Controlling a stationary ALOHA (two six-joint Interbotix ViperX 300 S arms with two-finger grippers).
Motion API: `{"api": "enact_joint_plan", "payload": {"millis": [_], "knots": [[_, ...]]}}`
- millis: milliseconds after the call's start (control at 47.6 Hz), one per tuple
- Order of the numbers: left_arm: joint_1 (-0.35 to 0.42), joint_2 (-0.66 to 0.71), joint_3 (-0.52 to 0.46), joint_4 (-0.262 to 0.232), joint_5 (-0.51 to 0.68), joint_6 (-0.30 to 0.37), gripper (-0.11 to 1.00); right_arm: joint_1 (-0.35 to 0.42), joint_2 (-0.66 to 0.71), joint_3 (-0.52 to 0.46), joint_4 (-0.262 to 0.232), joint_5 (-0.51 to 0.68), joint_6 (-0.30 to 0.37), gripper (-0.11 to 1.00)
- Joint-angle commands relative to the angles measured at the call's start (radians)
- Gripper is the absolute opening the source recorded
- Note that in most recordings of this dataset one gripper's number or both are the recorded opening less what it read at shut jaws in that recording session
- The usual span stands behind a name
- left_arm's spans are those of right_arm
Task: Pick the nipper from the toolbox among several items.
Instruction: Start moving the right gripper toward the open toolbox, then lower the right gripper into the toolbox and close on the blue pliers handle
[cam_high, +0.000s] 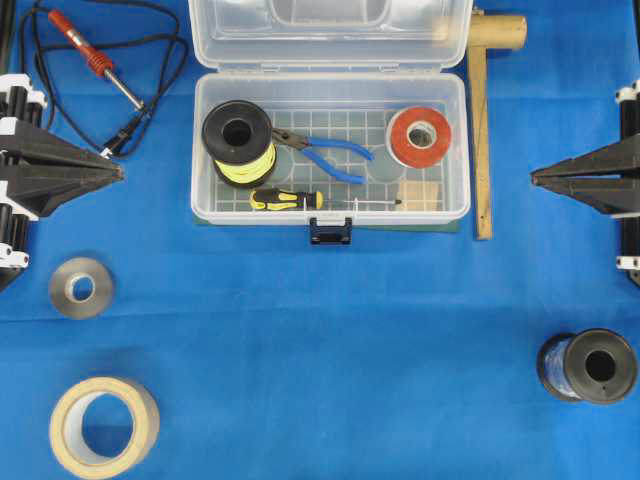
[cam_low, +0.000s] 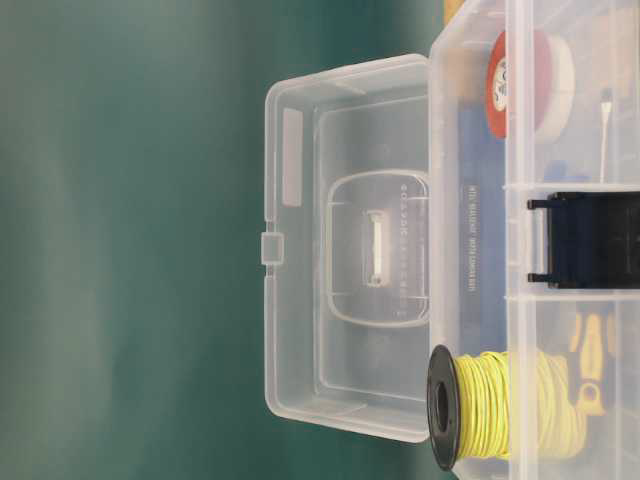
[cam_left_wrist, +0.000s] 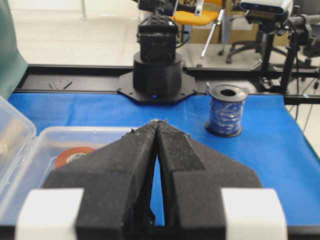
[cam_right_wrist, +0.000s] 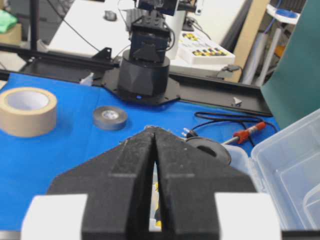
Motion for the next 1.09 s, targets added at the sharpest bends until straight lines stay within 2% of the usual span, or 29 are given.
{"api": "enact_joint_plan", "payload": {"millis": [0, 126, 336, 589, 652, 841, 862, 1072], "knots": [[0.0, 0.0, -0.017, -0.029, -0.002, 0.008, 0.0, -0.006, 0.014, -0.029, 0.005, -0.002, 0.008, 0.0], [0.0, 0.002, -0.017, -0.029, 0.006, 0.005, 0.0, -0.049, 0.051, -0.083, 0.008, 0.123, 0.017, 0.0], [0.0, 0.005, -0.017, -0.031, 0.008, 0.005, 0.0, -0.166, 0.166, -0.227, 0.014, 0.321, 0.044, 0.0], [0.008, 0.009, -0.017, -0.032, 0.003, 0.005, 0.0, -0.25, 0.463, -0.445, -0.012, 0.514, 0.035, 0.02], [0.009, 0.009, -0.015, -0.031, 0.003, 0.005, 0.0, -0.267, 0.545, -0.494, -0.025, 0.551, 0.032, 0.1], [0.009, 0.011, -0.014, -0.032, 0.003, -0.005, 0.0, -0.287, 0.781, -0.663, -0.066, 0.683, 0.023, 0.62], [0.009, 0.011, -0.014, -0.032, 0.005, -0.005, 0.0, -0.287, 0.805, -0.678, -0.067, 0.692, 0.02, 0.65], [0.009, 0.011, -0.008, -0.034, 0.006, -0.006, 0.0, -0.29, 1.025, -0.79, -0.072, 0.753, -0.005, 0.57]]}}
